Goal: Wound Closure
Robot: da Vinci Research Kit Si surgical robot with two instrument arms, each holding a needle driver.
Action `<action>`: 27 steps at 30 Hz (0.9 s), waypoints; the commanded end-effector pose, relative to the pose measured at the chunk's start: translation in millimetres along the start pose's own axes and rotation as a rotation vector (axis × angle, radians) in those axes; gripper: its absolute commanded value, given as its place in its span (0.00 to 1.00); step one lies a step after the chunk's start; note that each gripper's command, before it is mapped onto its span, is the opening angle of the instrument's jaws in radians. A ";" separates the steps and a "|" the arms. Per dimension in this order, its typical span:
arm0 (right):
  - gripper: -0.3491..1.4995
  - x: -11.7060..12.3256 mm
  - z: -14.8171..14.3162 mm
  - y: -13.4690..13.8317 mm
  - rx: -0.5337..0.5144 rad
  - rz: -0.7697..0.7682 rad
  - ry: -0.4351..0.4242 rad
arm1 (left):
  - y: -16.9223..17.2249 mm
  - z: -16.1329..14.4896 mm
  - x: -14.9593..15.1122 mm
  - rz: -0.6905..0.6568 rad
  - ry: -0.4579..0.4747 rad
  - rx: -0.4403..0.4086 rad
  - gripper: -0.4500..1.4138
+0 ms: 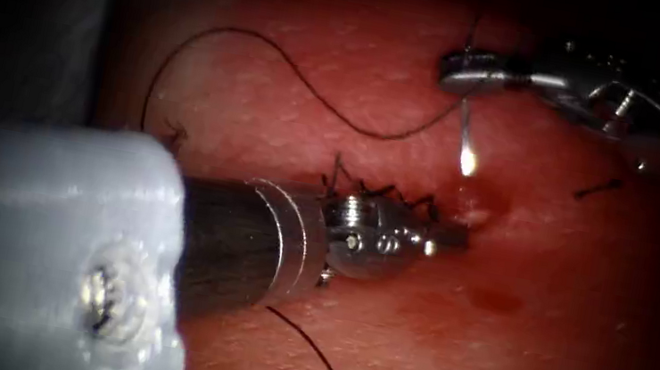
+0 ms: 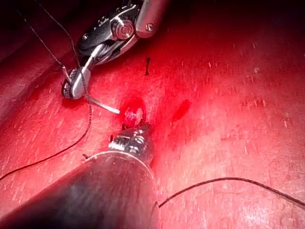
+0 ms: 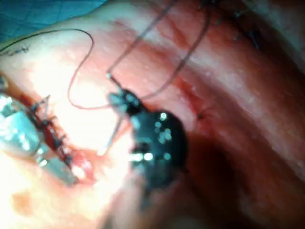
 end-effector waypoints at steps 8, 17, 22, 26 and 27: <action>0.00 -1.5 1.0 -0.6 0.029 0.175 -0.031 | 0.2 0.4 -0.2 -0.002 -0.004 0.000 0.00; 0.00 -1.6 1.0 -0.3 0.102 0.416 -0.010 | 0.5 0.6 0.0 -0.003 -0.006 0.005 0.00; 0.00 -1.8 1.1 -0.3 0.111 0.512 -0.011 | 0.6 0.6 0.1 -0.004 -0.007 0.006 0.00; 0.00 -2.8 1.2 -2.0 0.135 0.598 -0.020 | 0.6 0.6 0.1 -0.005 -0.008 0.006 0.00; 0.00 -3.1 1.3 -2.8 0.141 0.612 -0.022 | 0.6 0.6 0.1 -0.005 -0.008 0.006 0.00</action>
